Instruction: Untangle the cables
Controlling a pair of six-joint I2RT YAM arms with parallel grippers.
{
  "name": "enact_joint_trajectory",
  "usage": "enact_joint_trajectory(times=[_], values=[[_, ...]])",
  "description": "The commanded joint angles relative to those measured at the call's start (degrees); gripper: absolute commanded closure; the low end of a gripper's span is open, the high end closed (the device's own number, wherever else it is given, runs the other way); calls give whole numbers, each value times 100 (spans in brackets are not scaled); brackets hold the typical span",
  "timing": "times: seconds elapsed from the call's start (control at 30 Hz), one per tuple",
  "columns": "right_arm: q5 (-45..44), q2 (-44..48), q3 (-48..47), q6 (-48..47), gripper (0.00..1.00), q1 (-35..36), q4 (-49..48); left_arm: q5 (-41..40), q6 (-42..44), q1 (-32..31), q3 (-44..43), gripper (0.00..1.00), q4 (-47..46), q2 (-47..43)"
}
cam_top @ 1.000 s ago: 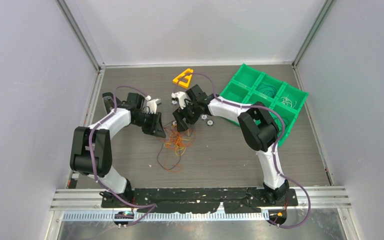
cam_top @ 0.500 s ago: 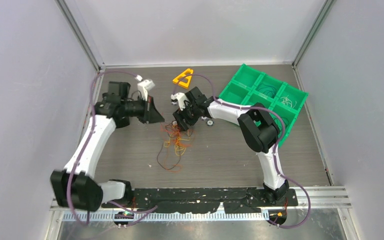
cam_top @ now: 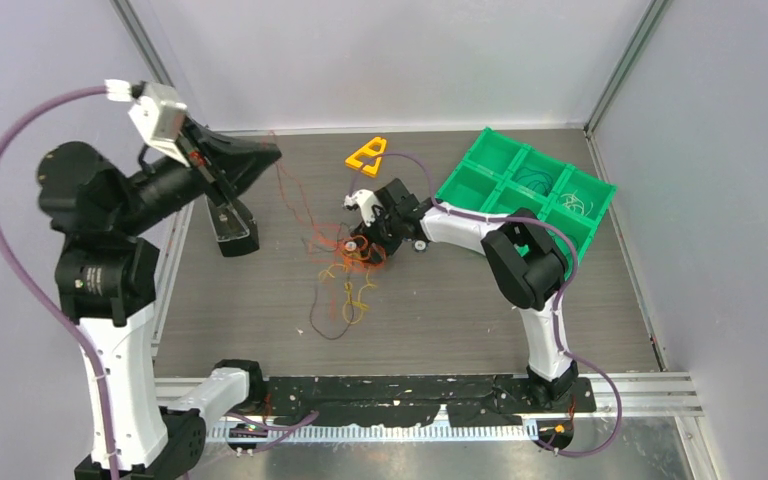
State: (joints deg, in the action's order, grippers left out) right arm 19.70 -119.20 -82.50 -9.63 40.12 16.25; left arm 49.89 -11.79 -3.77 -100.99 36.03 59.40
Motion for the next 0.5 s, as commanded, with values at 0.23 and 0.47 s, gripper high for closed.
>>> enact_joint_trajectory(times=[0.23,0.47], values=[[-416,160,440,-367,34,-50,440,-536,-1167,345,-2049,100,-1440,852],[614,1307,376,-557,20,-443,965,-110,-1285,351,-699,100,-1571,576]])
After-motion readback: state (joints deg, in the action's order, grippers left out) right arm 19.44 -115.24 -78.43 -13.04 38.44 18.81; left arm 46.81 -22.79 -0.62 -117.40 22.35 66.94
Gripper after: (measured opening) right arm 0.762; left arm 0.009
